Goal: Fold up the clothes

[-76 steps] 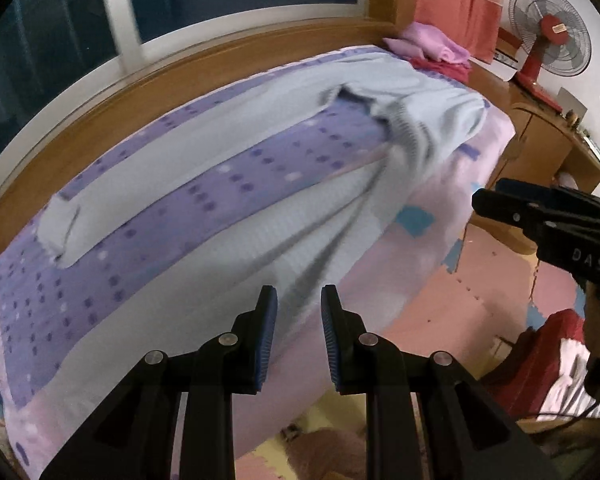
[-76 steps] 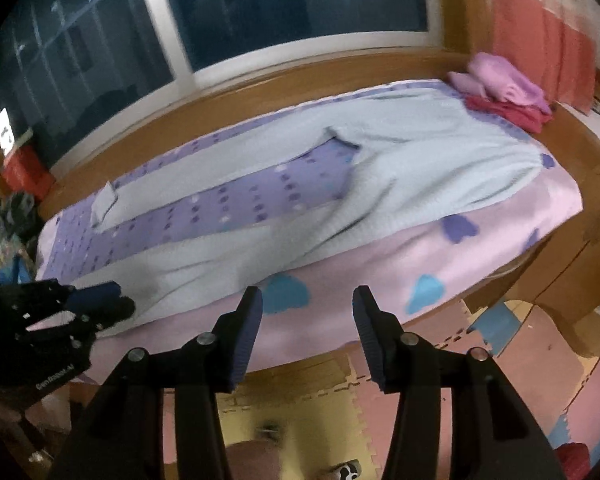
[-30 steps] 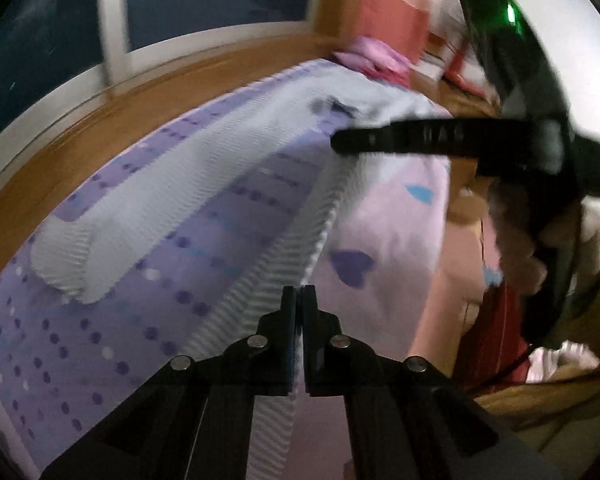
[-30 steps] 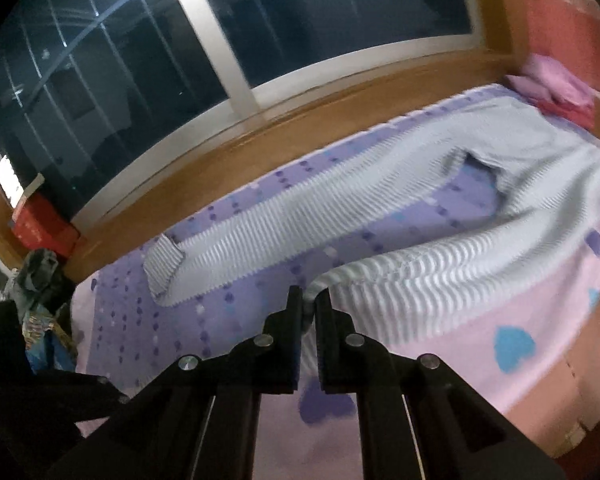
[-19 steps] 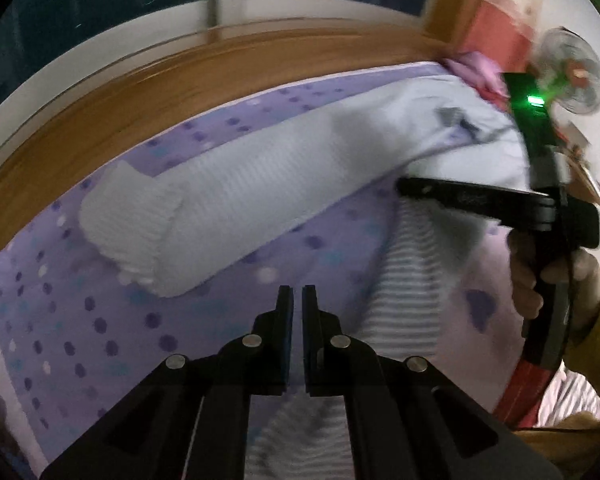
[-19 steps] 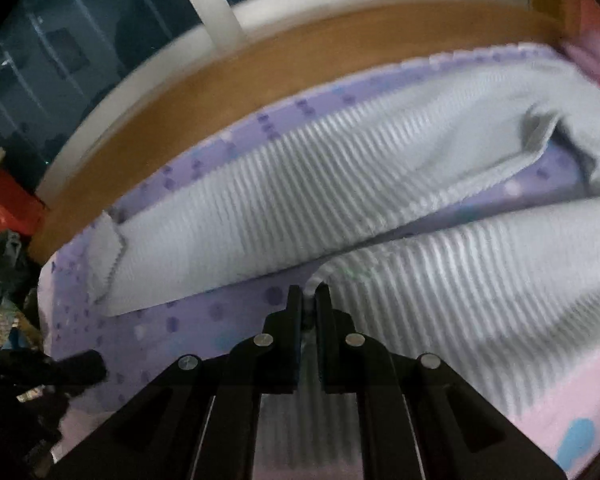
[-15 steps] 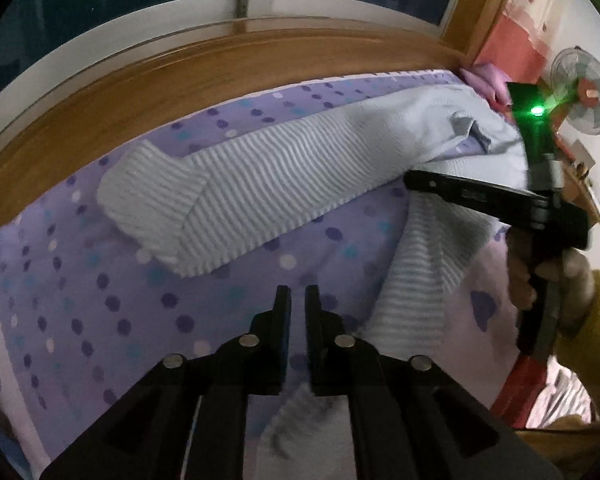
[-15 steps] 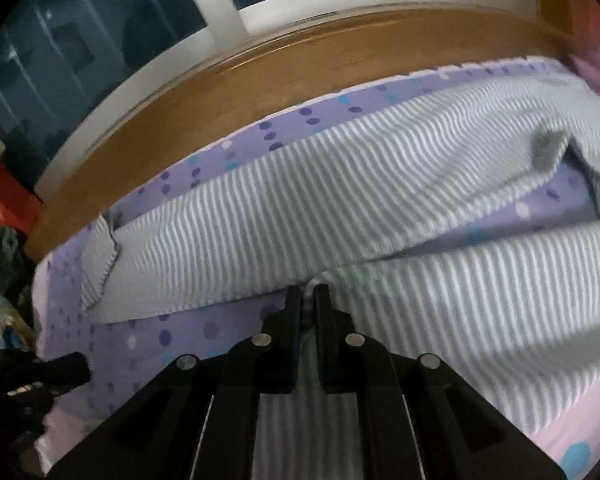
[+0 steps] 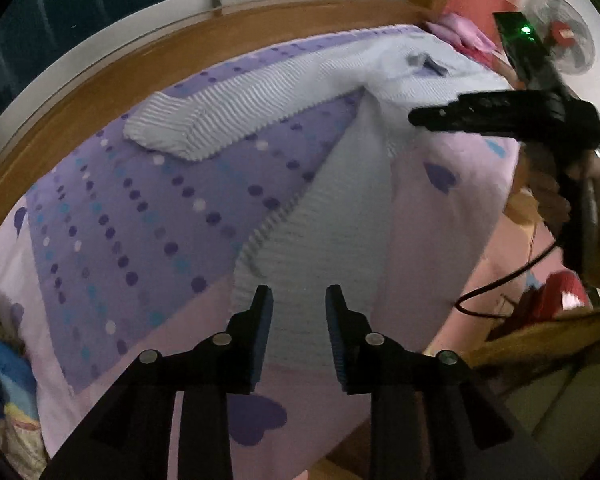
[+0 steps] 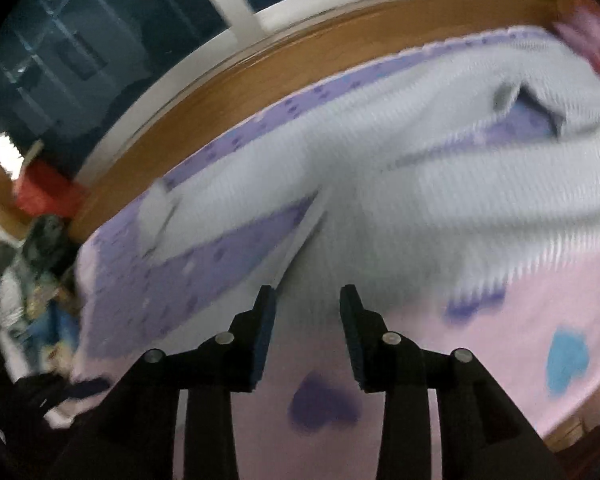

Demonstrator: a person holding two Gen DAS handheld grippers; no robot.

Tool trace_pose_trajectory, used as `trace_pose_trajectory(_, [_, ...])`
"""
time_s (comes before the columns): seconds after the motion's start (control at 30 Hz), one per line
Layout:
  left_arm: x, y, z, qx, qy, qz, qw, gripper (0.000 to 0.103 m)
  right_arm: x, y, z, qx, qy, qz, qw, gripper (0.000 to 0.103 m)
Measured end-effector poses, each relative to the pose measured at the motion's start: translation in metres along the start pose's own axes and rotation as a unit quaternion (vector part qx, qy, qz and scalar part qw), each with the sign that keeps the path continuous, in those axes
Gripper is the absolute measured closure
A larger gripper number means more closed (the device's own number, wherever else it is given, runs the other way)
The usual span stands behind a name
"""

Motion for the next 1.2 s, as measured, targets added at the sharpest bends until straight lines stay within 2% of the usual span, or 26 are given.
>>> trace_pose_trajectory(0.07, [0.0, 0.007, 0.001, -0.031, 0.022, -0.004, 0.9993, 0.074, -0.001, 0.025, -0.016, 0.003, -0.013, -0.025, 1.0, 0.07])
trace_pose_trajectory(0.13, [-0.002, 0.011, 0.006, -0.079, 0.053, -0.008, 0.9954, 0.058, -0.009, 0.041, -0.031, 0.002, -0.023, -0.036, 0.999, 0.07])
trace_pose_trajectory(0.17, [-0.004, 0.012, 0.009, -0.103, 0.063, -0.009, 0.9927, 0.056, -0.013, 0.049, -0.039, 0.003, -0.027, -0.039, 0.999, 0.07])
trace_pose_trajectory(0.27, [-0.008, 0.017, 0.016, -0.166, 0.092, -0.01, 0.9817, 0.056, -0.025, 0.066, -0.058, -0.014, 0.009, -0.034, 0.999, 0.067])
trace_pose_trajectory(0.4, [-0.023, 0.028, 0.019, -0.216, 0.111, -0.02, 0.9698, 0.055, -0.033, 0.07, -0.079, -0.016, 0.052, -0.009, 0.998, 0.067])
trace_pose_trajectory(0.47, [-0.022, 0.032, 0.021, -0.233, 0.112, 0.0, 0.9661, 0.054, -0.036, 0.073, -0.088, -0.015, 0.063, -0.006, 0.998, 0.067])
trace_pose_trajectory(0.57, [-0.021, 0.033, 0.017, -0.224, 0.119, 0.016, 0.9671, 0.055, -0.039, 0.076, -0.101, -0.008, 0.083, 0.003, 0.997, 0.067])
trace_pose_trajectory(0.6, [-0.02, 0.032, 0.013, -0.218, 0.12, 0.02, 0.9684, 0.066, -0.04, 0.077, -0.104, -0.001, 0.092, 0.009, 0.996, 0.069])
trace_pose_trajectory(0.63, [-0.02, 0.03, 0.009, -0.211, 0.121, 0.023, 0.9696, 0.082, -0.04, 0.077, -0.108, 0.005, 0.101, 0.015, 0.995, 0.076])
trace_pose_trajectory(0.67, [-0.019, 0.028, 0.003, -0.2, 0.126, 0.022, 0.9713, 0.089, -0.042, 0.076, -0.114, 0.009, 0.102, 0.019, 0.995, 0.083])
trace_pose_trajectory(0.7, [-0.017, 0.025, -0.005, -0.18, 0.137, 0.02, 0.9739, 0.092, -0.038, 0.076, -0.117, 0.014, 0.1, 0.024, 0.995, 0.095])
trace_pose_trajectory(0.83, [0.003, 0.018, -0.03, -0.128, 0.158, 0.036, 0.9784, 0.094, -0.022, 0.065, -0.134, 0.029, 0.076, 0.069, 0.994, 0.099])
trace_pose_trajectory(0.93, [0.017, 0.007, -0.054, -0.094, 0.158, 0.057, 0.9813, 0.094, -0.021, 0.045, -0.152, 0.053, 0.061, 0.087, 0.993, 0.099])
trace_pose_trajectory(1.07, [0.014, -0.011, -0.083, -0.067, 0.107, 0.074, 0.9892, 0.094, -0.037, 0.016, -0.171, 0.084, 0.05, 0.089, 0.991, 0.099])
trace_pose_trajectory(1.2, [0.0, -0.026, -0.111, -0.039, 0.084, 0.074, 0.993, 0.094, -0.069, -0.009, -0.189, 0.105, 0.03, 0.071, 0.991, 0.099])
Point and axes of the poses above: each gripper's, at about its wrist camera, not at the fingertips, and x roughly against the way its jaws point, z to its right, y to its underside, the point moved 1 cm from there along -x, roughly the way its jaws point
